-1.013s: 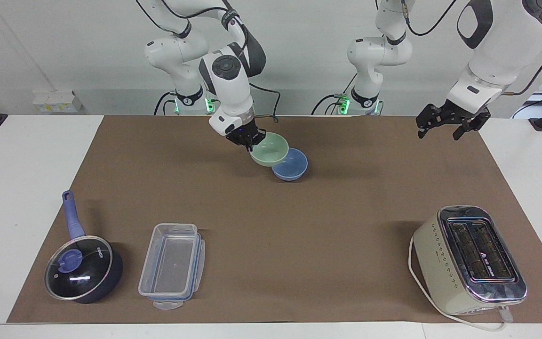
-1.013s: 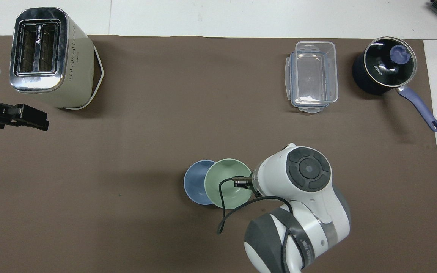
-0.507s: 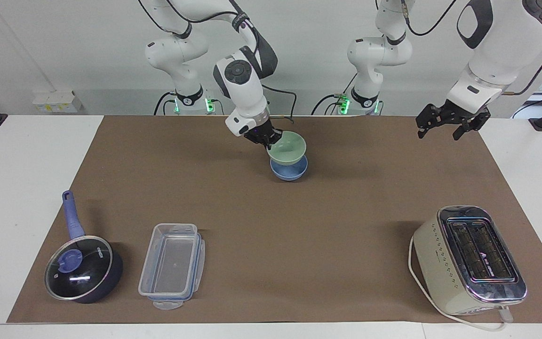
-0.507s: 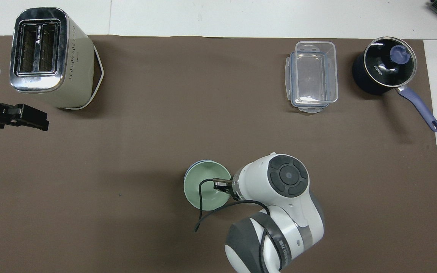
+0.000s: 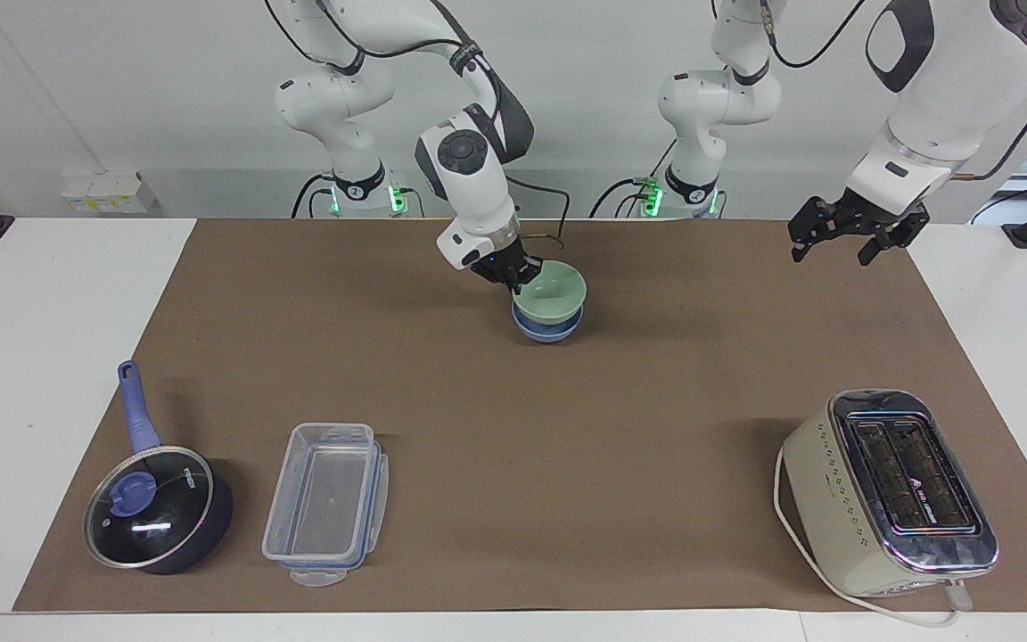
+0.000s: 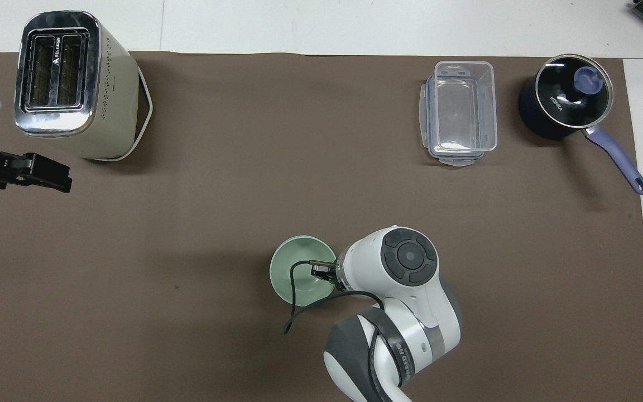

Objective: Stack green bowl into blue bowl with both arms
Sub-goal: 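Lower the green bowl into the blue bowl and open the right gripper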

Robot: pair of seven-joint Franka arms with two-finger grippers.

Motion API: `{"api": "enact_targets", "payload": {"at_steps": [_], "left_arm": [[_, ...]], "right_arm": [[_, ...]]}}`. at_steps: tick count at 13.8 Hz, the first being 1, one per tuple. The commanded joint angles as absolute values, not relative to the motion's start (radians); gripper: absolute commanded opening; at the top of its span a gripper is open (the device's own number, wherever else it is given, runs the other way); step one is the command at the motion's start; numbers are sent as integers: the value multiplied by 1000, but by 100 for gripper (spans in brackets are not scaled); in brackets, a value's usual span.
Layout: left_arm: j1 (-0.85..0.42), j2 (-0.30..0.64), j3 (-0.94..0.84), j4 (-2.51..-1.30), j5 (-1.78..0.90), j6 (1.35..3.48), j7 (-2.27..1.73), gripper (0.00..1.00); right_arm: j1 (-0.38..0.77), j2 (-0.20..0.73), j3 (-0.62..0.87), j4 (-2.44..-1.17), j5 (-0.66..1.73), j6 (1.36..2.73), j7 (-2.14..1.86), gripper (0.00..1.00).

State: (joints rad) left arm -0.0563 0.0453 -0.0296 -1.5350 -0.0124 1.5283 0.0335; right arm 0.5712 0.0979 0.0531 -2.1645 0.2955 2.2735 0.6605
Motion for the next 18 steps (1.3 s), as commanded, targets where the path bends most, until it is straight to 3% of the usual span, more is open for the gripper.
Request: {"api": "enact_targets", "payload": {"at_steps": [1, 2, 3, 5, 6, 9, 11, 14, 16, 18], "left_arm": [[-40, 46, -38, -1536, -25, 1537, 26, 100], [-40, 46, -38, -1536, -25, 1537, 26, 100], [-40, 46, -38, -1536, -25, 1537, 26, 100], [-40, 46, -38, -1536, -25, 1537, 26, 100], [-40, 46, -38, -1536, -25, 1537, 26, 100], [-40, 46, -38, -1536, -25, 1537, 26, 100], [-40, 46, -38, -1536, -25, 1537, 26, 100], [-40, 46, -38, -1536, -25, 1537, 26, 100], [-40, 46, -38, -1536, -25, 1537, 26, 100], [-40, 46, -38, -1536, -25, 1537, 26, 100]], "right_arm": [[571, 89, 54, -2178, 321, 2292, 664, 0], [571, 89, 54, -2178, 321, 2292, 660, 0], [571, 89, 54, -2178, 321, 2292, 657, 8], [571, 90, 54, -2177, 321, 2292, 661, 48], [571, 91, 54, -2174, 319, 2293, 666, 63], [571, 91, 52, -2157, 318, 2290, 663, 67], [558, 72, 48, -2138, 307, 2276, 657, 77], [514, 5, 41, -2138, 299, 2241, 618, 87], [467, -43, 40, -2138, 244, 2197, 566, 98], [416, -93, 41, -2137, 171, 2152, 540, 100]]}}
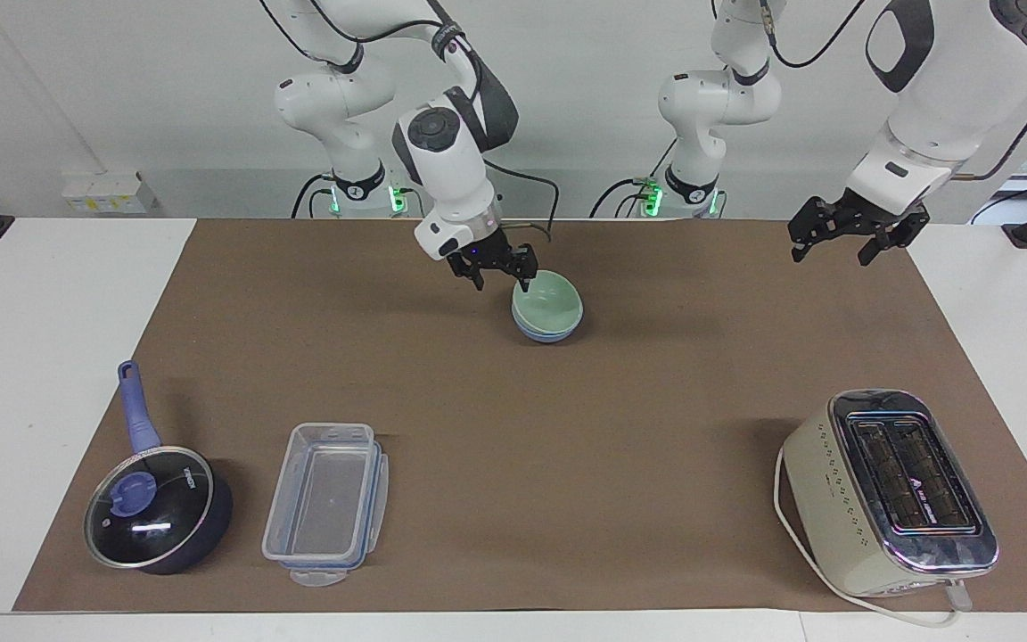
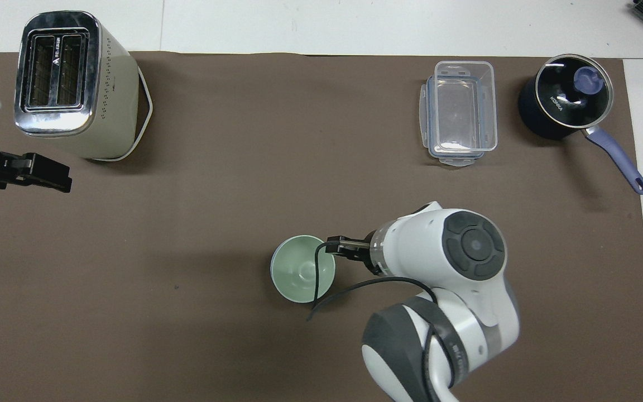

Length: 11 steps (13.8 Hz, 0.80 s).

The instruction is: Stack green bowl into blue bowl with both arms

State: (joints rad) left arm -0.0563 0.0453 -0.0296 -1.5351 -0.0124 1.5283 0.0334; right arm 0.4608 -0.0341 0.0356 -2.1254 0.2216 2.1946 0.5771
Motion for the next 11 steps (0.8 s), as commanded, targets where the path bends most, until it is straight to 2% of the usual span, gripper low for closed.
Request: {"api": "enact_targets", "payload": {"at_steps": [1, 4, 7, 11], "left_arm": [[-40, 46, -38, -1536, -25, 1537, 26, 100], [-40, 46, -38, -1536, -25, 1537, 26, 100], [-40, 46, -38, -1536, -25, 1537, 26, 100], [-40, 46, -38, -1536, -25, 1537, 26, 100]], "right_arm": [[391, -113, 40, -2129, 155, 2129, 525, 100], [267, -150, 38, -2057, 137, 2033, 410, 100], [146, -138, 44, -1920, 49, 1933, 332, 100], [95, -98, 41, -1784, -32, 1875, 295, 100]]}}
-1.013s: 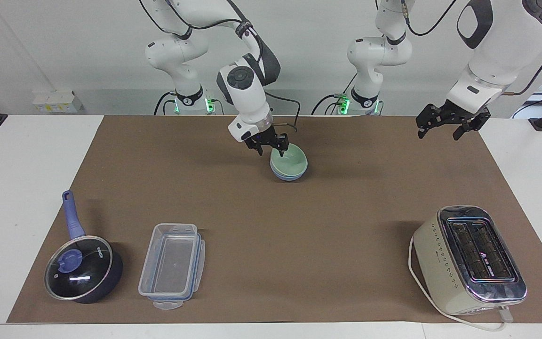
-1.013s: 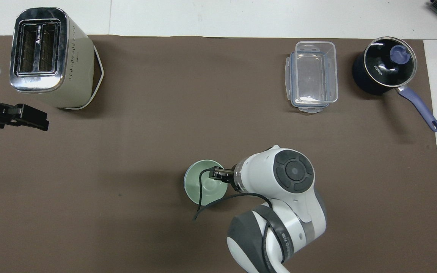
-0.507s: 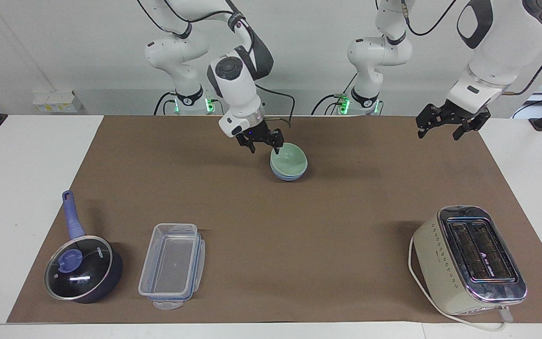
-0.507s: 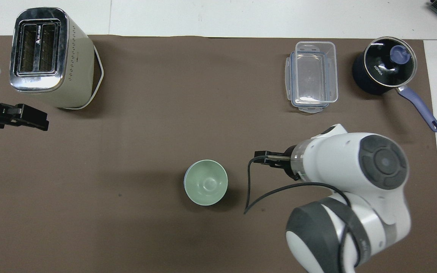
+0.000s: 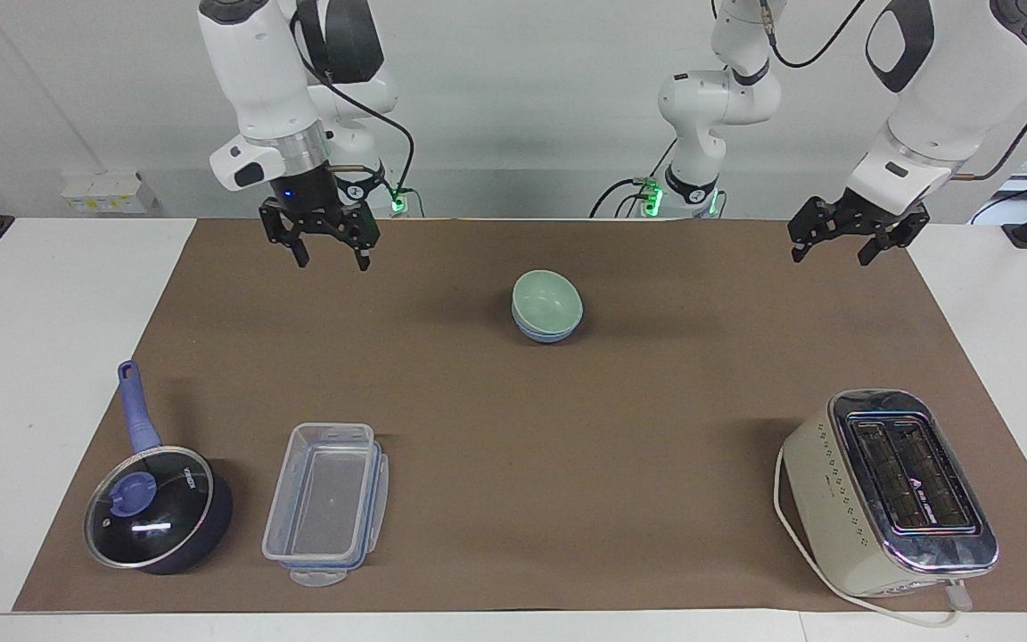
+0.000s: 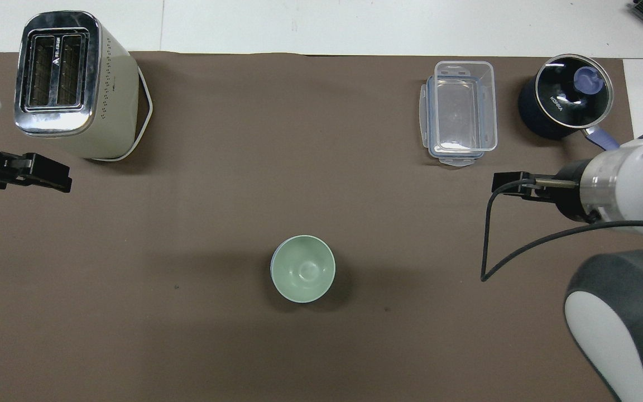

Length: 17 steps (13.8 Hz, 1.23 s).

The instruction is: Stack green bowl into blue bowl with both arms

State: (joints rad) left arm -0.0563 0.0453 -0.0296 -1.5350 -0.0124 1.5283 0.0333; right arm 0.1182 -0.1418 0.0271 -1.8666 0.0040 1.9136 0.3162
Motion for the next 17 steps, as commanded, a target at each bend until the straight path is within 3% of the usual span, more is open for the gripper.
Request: {"api": "enact_targets", "payload": {"at_steps": [1, 6, 17], "left_arm": [[-40, 46, -38, -1536, -25, 1537, 26, 100], [-40, 46, -38, -1536, -25, 1537, 26, 100], [-40, 46, -38, -1536, -25, 1537, 26, 100]], "right_arm": [[84, -92, 43, -1758, -34, 1861, 293, 100], [55, -48, 41, -1563, -58, 1623, 238, 100], [11, 5, 29, -1471, -61, 1506, 169, 100]]}}
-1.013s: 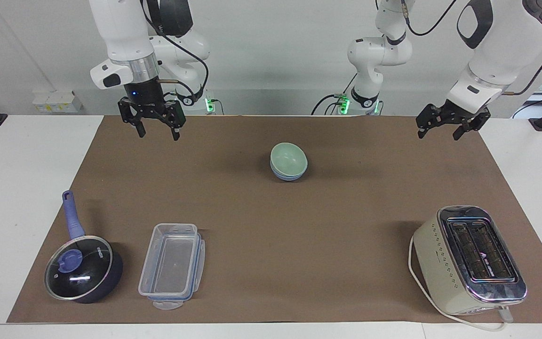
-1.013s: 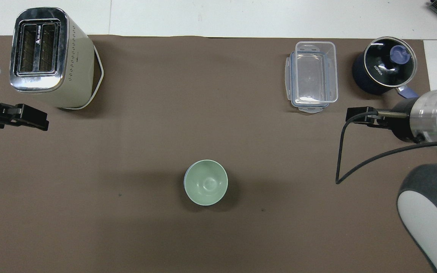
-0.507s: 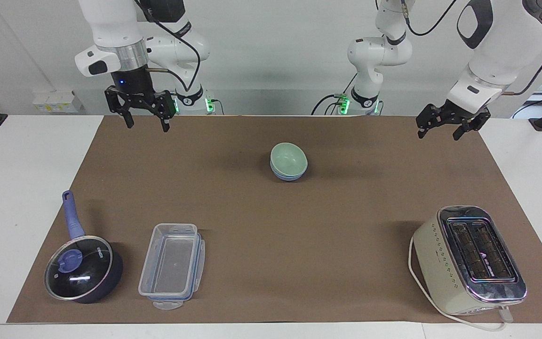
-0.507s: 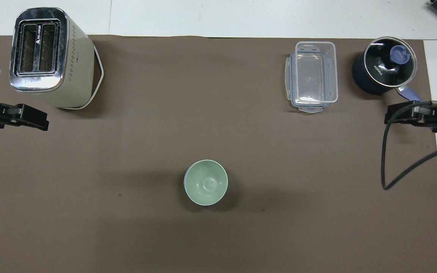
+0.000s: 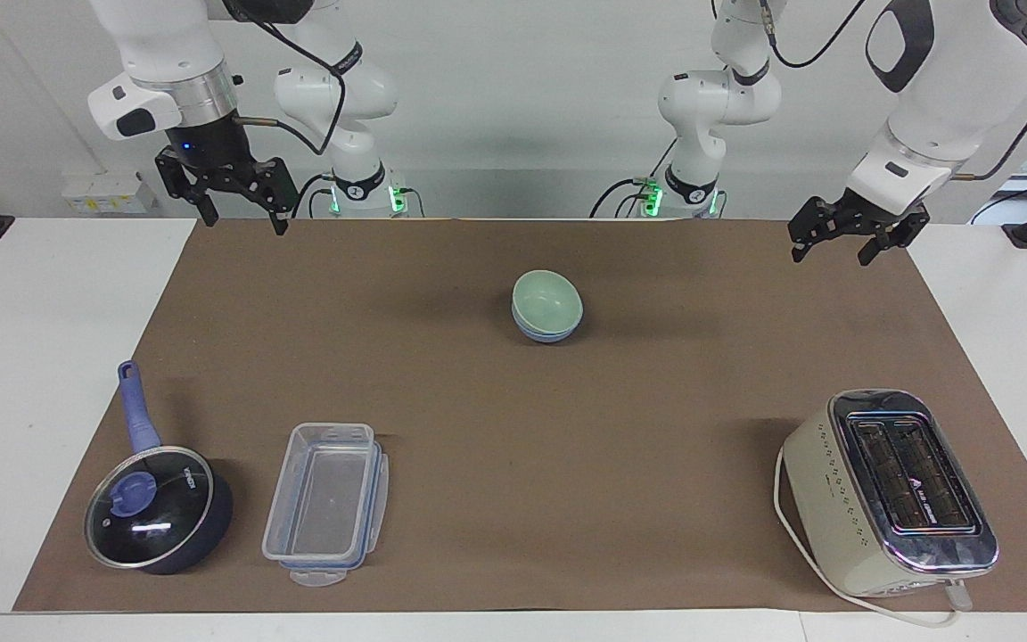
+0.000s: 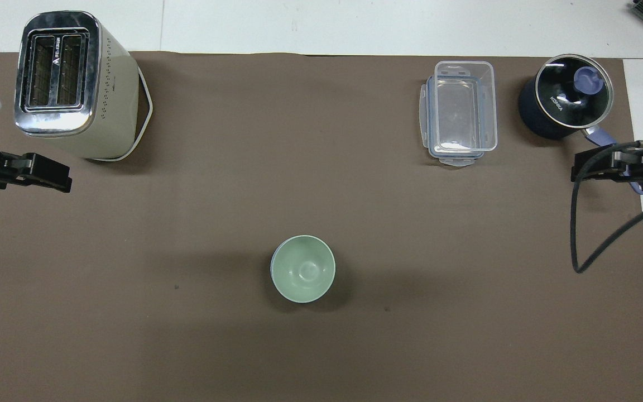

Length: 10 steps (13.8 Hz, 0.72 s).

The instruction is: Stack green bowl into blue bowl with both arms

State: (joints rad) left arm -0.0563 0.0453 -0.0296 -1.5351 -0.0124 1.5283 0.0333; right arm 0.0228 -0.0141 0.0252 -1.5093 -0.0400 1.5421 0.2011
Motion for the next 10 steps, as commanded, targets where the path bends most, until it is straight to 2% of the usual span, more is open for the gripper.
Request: {"api": "enact_targets", "payload": {"at_steps": [1, 10], "left_arm": [[-40, 46, -38, -1536, -25, 1537, 26, 100], [-40, 46, -38, -1536, -25, 1537, 26, 100]], "right_arm": [[11, 5, 29, -1471, -60, 1502, 167, 100], [-28, -15, 28, -1502, -26, 1505, 67, 100]]}}
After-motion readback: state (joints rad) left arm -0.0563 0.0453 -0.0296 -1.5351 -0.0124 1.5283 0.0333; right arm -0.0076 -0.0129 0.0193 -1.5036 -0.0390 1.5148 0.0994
